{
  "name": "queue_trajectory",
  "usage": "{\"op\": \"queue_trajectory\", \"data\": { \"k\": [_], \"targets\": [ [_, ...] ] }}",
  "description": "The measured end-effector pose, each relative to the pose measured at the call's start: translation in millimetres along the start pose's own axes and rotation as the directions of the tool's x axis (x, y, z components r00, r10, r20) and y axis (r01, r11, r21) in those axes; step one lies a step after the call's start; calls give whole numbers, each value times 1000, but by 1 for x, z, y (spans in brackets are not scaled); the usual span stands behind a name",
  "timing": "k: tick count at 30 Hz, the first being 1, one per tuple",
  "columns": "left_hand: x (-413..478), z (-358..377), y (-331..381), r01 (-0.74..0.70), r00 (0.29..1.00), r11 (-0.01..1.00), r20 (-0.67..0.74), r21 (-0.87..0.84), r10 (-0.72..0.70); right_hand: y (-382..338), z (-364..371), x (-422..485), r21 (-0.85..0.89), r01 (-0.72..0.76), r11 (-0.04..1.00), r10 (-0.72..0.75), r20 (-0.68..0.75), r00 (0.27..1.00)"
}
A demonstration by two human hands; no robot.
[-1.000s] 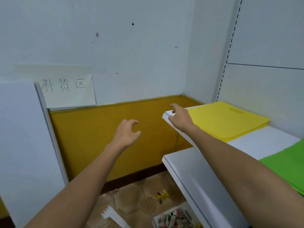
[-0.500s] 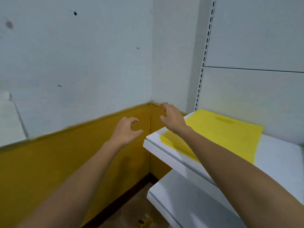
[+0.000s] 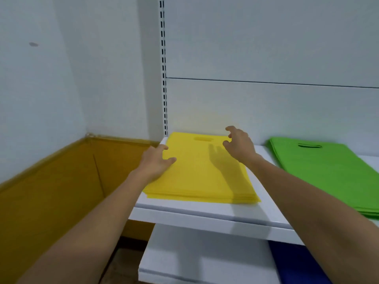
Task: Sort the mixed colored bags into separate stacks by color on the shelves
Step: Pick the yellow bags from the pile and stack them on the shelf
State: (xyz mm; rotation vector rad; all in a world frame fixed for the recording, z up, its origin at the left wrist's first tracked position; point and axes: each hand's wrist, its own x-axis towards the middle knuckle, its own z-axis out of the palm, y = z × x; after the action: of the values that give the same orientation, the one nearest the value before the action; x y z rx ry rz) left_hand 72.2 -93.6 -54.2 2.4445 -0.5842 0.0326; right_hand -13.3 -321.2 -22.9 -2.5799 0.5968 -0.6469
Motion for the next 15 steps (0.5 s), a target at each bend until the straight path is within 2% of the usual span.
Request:
{"op": "queue_trajectory", "data": {
  "k": [3, 5, 8, 11, 15],
  "targets": [
    [10, 18, 0, 45, 997, 975, 58, 217, -59, 16, 0, -5, -15, -80, 997, 79, -37, 996],
    [14, 23, -1, 61, 997, 966, 38, 252, -73, 22, 5, -7, -37, -153, 988, 152, -35, 988],
    [21, 21, -8, 85, 996, 991, 11, 106, -86, 24, 15, -10, -33, -263, 964, 262, -22, 965],
    [28, 18, -13, 111, 993, 994, -39, -22, -112, 22, 27, -16, -82, -299, 951, 298, -27, 954],
    [27, 24, -17, 118, 969, 984, -200, -130, -143, 25, 35, -21, -104, -347, 932, 340, -80, 937]
  ]
}}
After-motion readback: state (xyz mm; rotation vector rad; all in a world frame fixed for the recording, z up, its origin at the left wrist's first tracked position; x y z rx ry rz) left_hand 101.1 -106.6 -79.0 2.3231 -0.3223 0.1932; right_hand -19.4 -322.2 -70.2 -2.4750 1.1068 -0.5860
